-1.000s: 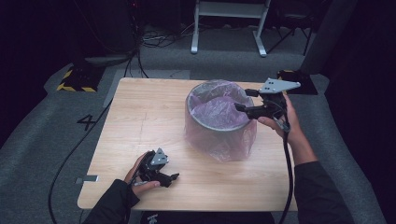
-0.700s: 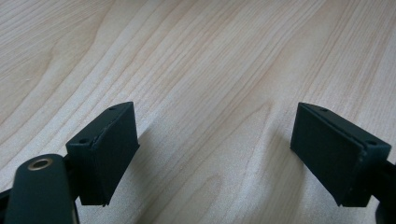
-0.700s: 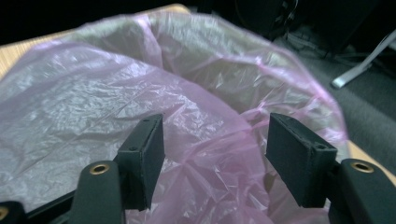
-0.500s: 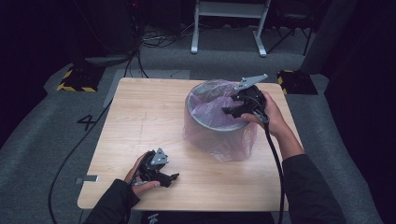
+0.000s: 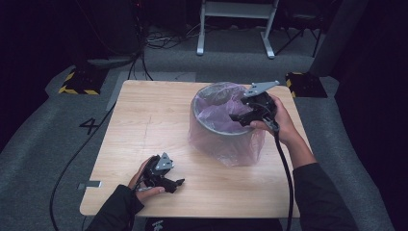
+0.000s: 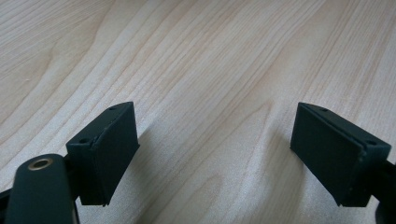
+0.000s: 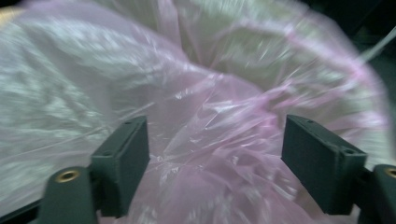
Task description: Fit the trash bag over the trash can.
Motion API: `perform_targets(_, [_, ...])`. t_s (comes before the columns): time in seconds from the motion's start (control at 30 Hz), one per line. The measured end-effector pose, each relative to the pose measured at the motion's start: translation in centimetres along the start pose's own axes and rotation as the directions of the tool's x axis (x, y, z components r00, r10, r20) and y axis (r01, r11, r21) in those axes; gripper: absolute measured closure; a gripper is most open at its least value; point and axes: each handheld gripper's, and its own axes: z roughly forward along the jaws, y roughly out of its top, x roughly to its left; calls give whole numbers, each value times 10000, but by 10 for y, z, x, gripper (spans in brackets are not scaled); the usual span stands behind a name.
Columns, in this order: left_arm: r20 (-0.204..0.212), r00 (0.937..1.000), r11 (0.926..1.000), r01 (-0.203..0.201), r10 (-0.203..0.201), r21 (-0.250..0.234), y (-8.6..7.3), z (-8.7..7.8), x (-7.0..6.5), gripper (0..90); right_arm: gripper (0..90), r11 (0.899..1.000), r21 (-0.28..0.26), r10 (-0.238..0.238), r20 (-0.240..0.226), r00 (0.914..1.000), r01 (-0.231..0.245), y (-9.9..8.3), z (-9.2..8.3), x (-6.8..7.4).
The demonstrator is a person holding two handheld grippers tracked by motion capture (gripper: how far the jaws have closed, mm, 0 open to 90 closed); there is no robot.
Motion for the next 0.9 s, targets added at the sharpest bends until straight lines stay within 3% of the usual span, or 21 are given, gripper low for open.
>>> perform_targets(0.1, [-1, 10000, 10000, 3, -3, -1, 0, 0, 0, 145, 219, 9963, -847, -85, 414, 9991, 120, -7, -22, 3])
perform_targets(0.17, [-1, 10000, 10000, 4, -4, -4, 0, 0, 0, 145, 219, 9911, -1328, 14, 344, 9994, 31, -14, -38, 5])
perform_targets(0.27, [-4, 10000, 10000, 5, -5, 4, 0, 0, 0, 145, 214, 9886, -1439, -359, 610, 9975, 444, -26, -53, 11])
perform_targets(0.57, [-28, 10000, 10000, 28, -28, -12, 0, 0, -1, 145, 202, 9845, -1406, -920, 931, 9914, 1045, -72, -78, 35])
perform_targets(0.67, [-28, 10000, 10000, 18, -18, -21, 0, 0, -1, 146, 198, 9866, -1175, -1034, 902, 9905, 1136, -87, -77, 42])
perform_targets(0.9, [-30, 10000, 10000, 22, -22, -15, 0, 0, 0, 146, 193, 9964, -315, -760, 860, 9934, 789, -134, -58, 52])
